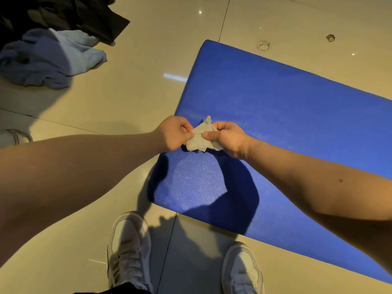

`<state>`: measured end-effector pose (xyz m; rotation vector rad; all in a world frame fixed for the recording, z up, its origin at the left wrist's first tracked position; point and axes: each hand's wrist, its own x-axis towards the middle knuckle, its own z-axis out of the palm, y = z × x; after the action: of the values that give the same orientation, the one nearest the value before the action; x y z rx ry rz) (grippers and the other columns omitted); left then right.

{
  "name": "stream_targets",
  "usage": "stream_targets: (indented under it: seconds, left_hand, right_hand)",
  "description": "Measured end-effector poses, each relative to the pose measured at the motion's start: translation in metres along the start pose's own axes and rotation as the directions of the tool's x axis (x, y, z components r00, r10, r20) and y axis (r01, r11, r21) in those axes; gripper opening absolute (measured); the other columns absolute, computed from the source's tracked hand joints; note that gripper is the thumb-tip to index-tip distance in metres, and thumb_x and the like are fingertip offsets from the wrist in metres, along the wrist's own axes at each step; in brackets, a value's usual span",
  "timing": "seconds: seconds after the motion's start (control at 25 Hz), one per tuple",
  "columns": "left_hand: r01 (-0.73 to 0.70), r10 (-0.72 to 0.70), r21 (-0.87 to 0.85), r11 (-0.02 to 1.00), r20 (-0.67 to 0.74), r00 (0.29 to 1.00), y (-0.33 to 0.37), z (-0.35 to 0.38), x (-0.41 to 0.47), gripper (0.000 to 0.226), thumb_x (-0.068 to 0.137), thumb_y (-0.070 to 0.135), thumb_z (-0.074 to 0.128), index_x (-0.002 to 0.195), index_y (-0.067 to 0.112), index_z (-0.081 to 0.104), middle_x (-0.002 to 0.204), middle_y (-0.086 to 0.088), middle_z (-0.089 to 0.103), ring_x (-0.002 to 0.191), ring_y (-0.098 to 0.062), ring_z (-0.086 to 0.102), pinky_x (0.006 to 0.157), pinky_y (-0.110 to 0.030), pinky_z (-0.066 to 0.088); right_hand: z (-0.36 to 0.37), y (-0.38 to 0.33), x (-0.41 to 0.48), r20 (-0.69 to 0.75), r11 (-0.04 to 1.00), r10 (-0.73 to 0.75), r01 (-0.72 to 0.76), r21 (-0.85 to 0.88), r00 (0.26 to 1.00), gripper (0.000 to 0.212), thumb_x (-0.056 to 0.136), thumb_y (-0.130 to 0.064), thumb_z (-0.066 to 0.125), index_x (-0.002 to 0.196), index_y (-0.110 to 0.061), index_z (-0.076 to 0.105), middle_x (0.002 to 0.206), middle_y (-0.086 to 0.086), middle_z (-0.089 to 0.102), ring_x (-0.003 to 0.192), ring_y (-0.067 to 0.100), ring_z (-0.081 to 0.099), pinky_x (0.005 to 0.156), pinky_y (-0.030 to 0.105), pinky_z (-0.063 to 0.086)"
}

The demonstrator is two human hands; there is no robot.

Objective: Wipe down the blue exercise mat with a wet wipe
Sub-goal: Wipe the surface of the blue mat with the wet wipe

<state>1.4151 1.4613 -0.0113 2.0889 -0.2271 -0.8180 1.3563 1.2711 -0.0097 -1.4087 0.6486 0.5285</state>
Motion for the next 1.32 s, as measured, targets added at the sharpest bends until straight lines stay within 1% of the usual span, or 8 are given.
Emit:
stream_targets:
  seconds: [0.24, 0.32, 0.48, 0.6, 0.72, 0.84, 1.16, 1.32]
  left_hand:
    - [0.013, -0.013, 0.016, 1.000, -0.033, 0.999, 0.002, 0.003, 0.016, 0.007, 0.090, 0.014, 0.073, 0.085, 0.012, 0.068, 0.071, -0.006, 0.067, 0.067, -0.017, 0.061, 0.071, -0.035, 0.054]
    - [0.030, -0.015, 0.119, 0.992, -0.126, 0.992, -0.005, 0.002, 0.020, 0.011, 0.090, 0.020, 0.074, 0.090, 0.012, 0.066, 0.070, 0.001, 0.062, 0.071, -0.019, 0.059, 0.076, -0.034, 0.052]
    - [0.122, -0.033, 0.345, 0.931, -0.254, 0.967, -0.026, -0.009, 0.022, 0.038, 0.089, 0.031, 0.075, 0.115, 0.010, 0.058, 0.106, -0.007, 0.059, 0.093, -0.028, 0.060, 0.087, -0.040, 0.052]
    - [0.208, -0.133, 0.444, 0.871, -0.194, 0.972, -0.034, -0.013, 0.022, 0.051, 0.089, 0.034, 0.075, 0.127, 0.009, 0.052, 0.119, -0.010, 0.058, 0.101, -0.031, 0.061, 0.091, -0.045, 0.052]
    - [0.198, -0.147, 0.448, 0.872, -0.146, 0.978, -0.039, -0.013, 0.021, 0.051, 0.091, 0.031, 0.074, 0.130, 0.008, 0.051, 0.117, -0.009, 0.062, 0.101, -0.030, 0.062, 0.090, -0.043, 0.051]
    - [0.182, -0.132, 0.453, 0.873, -0.140, 0.981, -0.038, -0.015, 0.021, 0.048, 0.091, 0.030, 0.074, 0.127, 0.008, 0.051, 0.111, -0.009, 0.064, 0.097, -0.028, 0.060, 0.084, -0.039, 0.048]
    - [0.226, -0.195, 0.438, 0.870, -0.115, 0.974, -0.043, -0.021, 0.019, 0.035, 0.092, 0.038, 0.072, 0.109, 0.013, 0.055, 0.105, -0.005, 0.062, 0.097, -0.028, 0.059, 0.091, -0.040, 0.049]
    - [0.216, -0.185, 0.370, 0.903, -0.118, 0.976, -0.047, -0.025, 0.015, 0.024, 0.090, 0.027, 0.074, 0.102, 0.012, 0.059, 0.096, -0.005, 0.063, 0.089, -0.026, 0.058, 0.085, -0.035, 0.047]
  right_hand:
    - [-0.011, -0.005, 0.011, -0.115, 0.994, 0.039, -0.027, 0.105, 0.993, 0.038, 0.081, 0.003, 0.076, 0.115, -0.008, 0.061, 0.106, 0.019, 0.068, 0.081, 0.033, 0.069, 0.065, 0.043, 0.060]
    - [-0.023, -0.012, 0.019, -0.283, 0.991, -0.088, 0.054, -0.123, 0.955, 0.030, 0.086, -0.004, 0.073, 0.113, -0.012, 0.063, 0.105, 0.011, 0.067, 0.085, 0.026, 0.068, 0.068, 0.036, 0.058]
    - [-0.044, -0.016, 0.029, -0.385, 0.707, -0.513, 0.122, -0.697, 0.767, 0.011, 0.095, -0.018, 0.055, 0.098, -0.012, 0.063, 0.098, 0.003, 0.061, 0.087, 0.024, 0.060, 0.074, 0.033, 0.049]
    - [-0.030, 0.019, 0.028, -0.058, 0.396, -0.597, 0.231, -0.889, 0.800, 0.029, 0.097, -0.028, 0.047, 0.120, -0.014, 0.058, 0.118, 0.016, 0.060, 0.111, 0.041, 0.056, 0.093, 0.044, 0.047]
    - [-0.014, 0.049, 0.015, 0.081, 0.050, -0.376, 0.107, -0.993, 0.923, 0.067, 0.100, -0.058, 0.029, 0.158, -0.033, 0.005, 0.164, 0.018, 0.003, 0.148, 0.050, -0.006, 0.120, 0.061, 0.002]
    - [-0.009, 0.052, 0.012, 0.012, 0.076, -0.313, 0.037, -0.996, 0.950, 0.074, 0.096, -0.069, 0.011, 0.158, -0.031, -0.008, 0.164, 0.009, -0.019, 0.147, 0.041, -0.025, 0.119, 0.060, -0.012]
    - [0.020, 0.031, 0.040, 0.069, 0.213, -0.386, 0.162, -0.963, 0.920, 0.072, 0.104, -0.050, 0.027, 0.158, -0.011, -0.001, 0.166, 0.010, -0.006, 0.152, 0.029, -0.013, 0.124, 0.048, -0.003]
    - [0.061, 0.003, 0.070, 0.224, 0.088, -0.338, 0.267, -0.960, 0.914, 0.069, 0.106, -0.045, 0.024, 0.158, -0.007, 0.000, 0.166, 0.012, -0.008, 0.152, 0.029, -0.014, 0.124, 0.046, -0.002]
